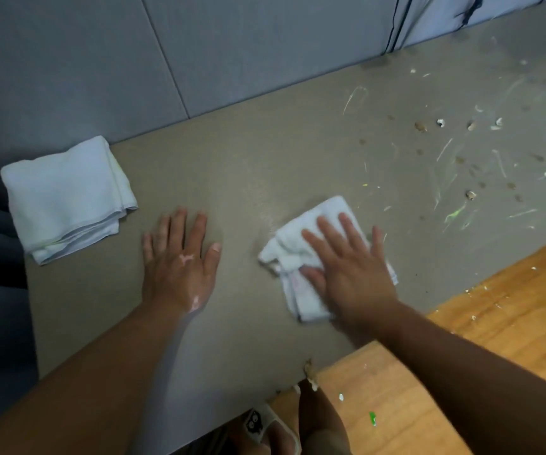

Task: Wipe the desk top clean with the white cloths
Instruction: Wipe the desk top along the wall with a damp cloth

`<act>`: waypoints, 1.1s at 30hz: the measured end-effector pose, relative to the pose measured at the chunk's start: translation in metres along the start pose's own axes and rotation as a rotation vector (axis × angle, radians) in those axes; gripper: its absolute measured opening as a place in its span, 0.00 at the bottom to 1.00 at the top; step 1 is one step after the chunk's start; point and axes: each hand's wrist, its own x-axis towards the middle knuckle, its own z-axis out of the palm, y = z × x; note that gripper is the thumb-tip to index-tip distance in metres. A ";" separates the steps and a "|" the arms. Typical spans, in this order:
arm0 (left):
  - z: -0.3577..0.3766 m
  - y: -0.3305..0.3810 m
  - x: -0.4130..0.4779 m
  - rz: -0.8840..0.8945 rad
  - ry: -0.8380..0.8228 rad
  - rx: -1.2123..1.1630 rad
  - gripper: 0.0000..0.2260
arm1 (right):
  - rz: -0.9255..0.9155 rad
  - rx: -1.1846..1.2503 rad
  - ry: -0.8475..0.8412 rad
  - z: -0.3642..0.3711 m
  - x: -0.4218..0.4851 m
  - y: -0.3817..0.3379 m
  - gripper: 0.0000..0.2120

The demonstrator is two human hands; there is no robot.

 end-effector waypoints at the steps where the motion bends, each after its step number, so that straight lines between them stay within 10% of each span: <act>1: 0.000 0.000 -0.001 -0.003 -0.002 0.002 0.30 | 0.083 -0.001 0.005 -0.002 0.011 0.013 0.29; 9: 0.003 0.004 -0.002 -0.030 0.028 0.023 0.30 | 0.384 0.137 -0.006 -0.009 0.037 -0.003 0.32; 19: 0.001 0.002 0.002 -0.051 -0.021 0.008 0.32 | -0.120 0.161 0.056 0.027 -0.086 -0.145 0.27; 33: -0.006 0.010 0.004 -0.057 0.077 -0.048 0.29 | -0.036 0.098 0.134 0.018 -0.083 0.043 0.29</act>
